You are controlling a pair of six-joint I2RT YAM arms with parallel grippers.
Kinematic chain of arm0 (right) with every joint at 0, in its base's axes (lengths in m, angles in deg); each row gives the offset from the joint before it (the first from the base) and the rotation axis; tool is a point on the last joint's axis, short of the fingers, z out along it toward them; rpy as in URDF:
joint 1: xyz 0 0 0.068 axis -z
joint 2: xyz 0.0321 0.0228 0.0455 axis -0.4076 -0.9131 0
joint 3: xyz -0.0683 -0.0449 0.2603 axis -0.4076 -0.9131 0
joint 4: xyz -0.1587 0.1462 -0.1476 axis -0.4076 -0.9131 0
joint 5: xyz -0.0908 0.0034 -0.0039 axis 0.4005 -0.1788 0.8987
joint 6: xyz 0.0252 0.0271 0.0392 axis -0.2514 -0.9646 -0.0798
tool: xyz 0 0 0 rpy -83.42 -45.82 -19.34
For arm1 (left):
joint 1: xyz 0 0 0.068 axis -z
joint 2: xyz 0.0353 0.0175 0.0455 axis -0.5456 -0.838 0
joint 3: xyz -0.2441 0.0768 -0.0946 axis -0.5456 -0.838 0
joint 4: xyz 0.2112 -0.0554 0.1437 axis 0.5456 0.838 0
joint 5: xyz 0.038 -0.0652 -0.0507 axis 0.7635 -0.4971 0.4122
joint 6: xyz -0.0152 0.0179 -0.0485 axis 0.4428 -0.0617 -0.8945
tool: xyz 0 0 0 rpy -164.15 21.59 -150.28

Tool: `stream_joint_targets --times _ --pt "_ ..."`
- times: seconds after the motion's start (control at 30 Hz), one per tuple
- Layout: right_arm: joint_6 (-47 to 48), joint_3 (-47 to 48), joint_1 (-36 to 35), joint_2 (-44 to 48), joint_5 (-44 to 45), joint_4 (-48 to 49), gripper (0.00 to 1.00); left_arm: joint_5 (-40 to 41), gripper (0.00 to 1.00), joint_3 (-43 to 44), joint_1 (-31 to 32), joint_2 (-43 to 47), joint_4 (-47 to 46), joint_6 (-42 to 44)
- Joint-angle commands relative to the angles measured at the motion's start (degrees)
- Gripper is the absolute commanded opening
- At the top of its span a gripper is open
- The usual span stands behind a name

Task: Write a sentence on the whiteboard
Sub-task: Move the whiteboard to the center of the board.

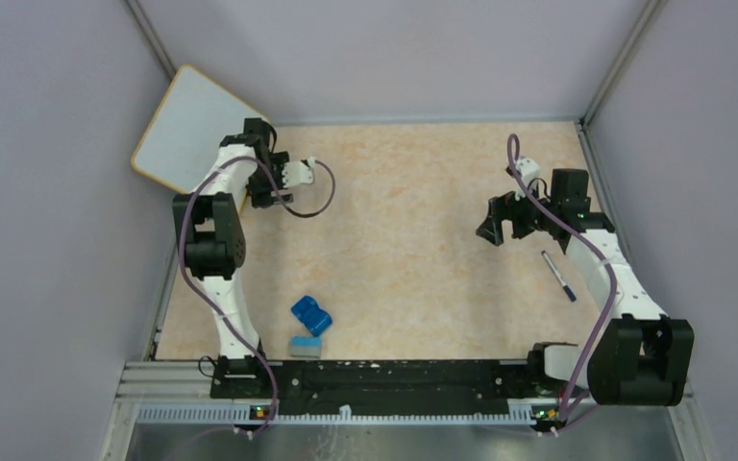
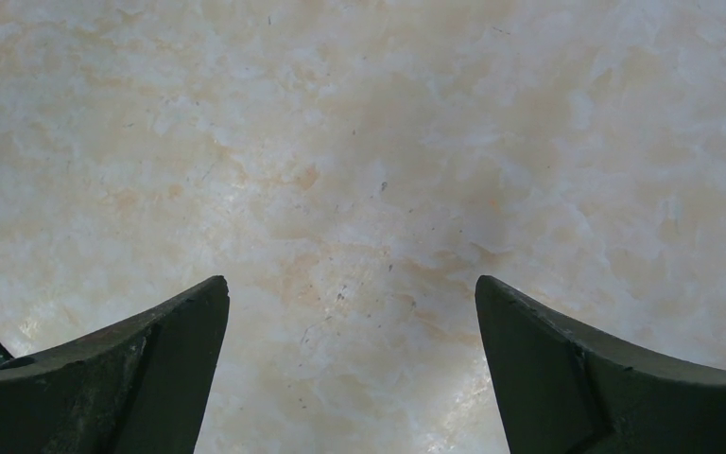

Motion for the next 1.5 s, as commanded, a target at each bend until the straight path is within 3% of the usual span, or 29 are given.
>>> stream_joint_targets --times 0.0,0.2,0.67,0.97,1.13,1.47 --pt "1.13 2.13 -0.09 0.41 -1.80 0.77 0.99 3.62 0.87 3.76 -0.17 -3.62 3.18 8.67" --pt "1.23 2.02 -0.08 0.24 -2.06 0.68 0.99 8.65 0.75 5.44 -0.17 -7.27 2.53 12.46" --pt "1.32 2.04 -0.07 -0.31 -2.58 0.49 0.99 14.45 0.57 6.38 -2.91 -10.25 -0.89 17.25" --pt "1.32 2.13 -0.07 -0.63 -3.22 0.32 0.99 12.74 0.22 5.95 -2.49 -9.58 -0.95 19.21" --pt "1.24 2.21 -0.07 -0.64 -3.84 0.10 0.99 13.57 0.09 3.73 -0.77 -8.65 -0.17 19.72" --pt "0.90 2.74 -0.08 0.00 -4.74 -0.26 0.99 14.97 0.00 -3.05 6.09 -2.89 -1.59 19.04"
